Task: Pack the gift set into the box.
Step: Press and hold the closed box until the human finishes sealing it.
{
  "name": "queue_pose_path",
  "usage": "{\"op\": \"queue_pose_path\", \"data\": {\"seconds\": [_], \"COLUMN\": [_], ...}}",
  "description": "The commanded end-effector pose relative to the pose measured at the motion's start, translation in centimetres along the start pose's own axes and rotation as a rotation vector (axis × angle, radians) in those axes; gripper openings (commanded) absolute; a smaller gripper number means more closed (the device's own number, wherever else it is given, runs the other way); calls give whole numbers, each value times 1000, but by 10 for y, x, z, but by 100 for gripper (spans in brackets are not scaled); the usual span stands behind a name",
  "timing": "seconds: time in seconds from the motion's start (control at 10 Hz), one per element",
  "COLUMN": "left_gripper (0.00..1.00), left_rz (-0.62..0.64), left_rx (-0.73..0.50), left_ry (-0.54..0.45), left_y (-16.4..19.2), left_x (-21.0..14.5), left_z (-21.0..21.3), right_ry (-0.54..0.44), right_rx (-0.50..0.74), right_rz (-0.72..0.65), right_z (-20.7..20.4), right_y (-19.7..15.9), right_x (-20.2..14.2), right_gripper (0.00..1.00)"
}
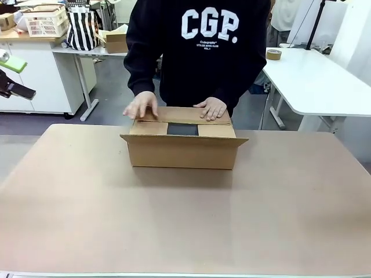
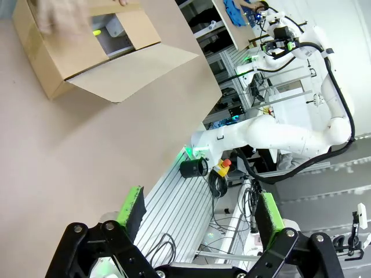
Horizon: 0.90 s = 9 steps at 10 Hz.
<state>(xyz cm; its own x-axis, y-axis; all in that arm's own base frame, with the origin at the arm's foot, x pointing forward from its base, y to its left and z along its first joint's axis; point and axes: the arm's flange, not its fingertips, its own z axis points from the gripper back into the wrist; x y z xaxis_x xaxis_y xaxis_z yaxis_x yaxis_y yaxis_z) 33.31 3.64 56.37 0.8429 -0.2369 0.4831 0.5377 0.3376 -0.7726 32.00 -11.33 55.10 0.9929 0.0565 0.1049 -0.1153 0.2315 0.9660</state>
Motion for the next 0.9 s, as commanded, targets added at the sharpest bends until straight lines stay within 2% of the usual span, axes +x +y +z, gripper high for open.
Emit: {"op": "queue_pose_path", "data": {"seconds": [0.0,0.8], "left_gripper": [100,100], "left_rz": [10,10], "left_rx": [11,11], "left_ry": [3,3], "left_y": [-1,-1], "left_x": [-1,-1], "left_z": [3,3], "right_ry": [12,12], "right_rx": [-5,-5], "right_rz": [9,9], "right_z": [3,3], "right_y": [2,2], "right_x": [-2,-2], "right_gripper": [100,100]}}
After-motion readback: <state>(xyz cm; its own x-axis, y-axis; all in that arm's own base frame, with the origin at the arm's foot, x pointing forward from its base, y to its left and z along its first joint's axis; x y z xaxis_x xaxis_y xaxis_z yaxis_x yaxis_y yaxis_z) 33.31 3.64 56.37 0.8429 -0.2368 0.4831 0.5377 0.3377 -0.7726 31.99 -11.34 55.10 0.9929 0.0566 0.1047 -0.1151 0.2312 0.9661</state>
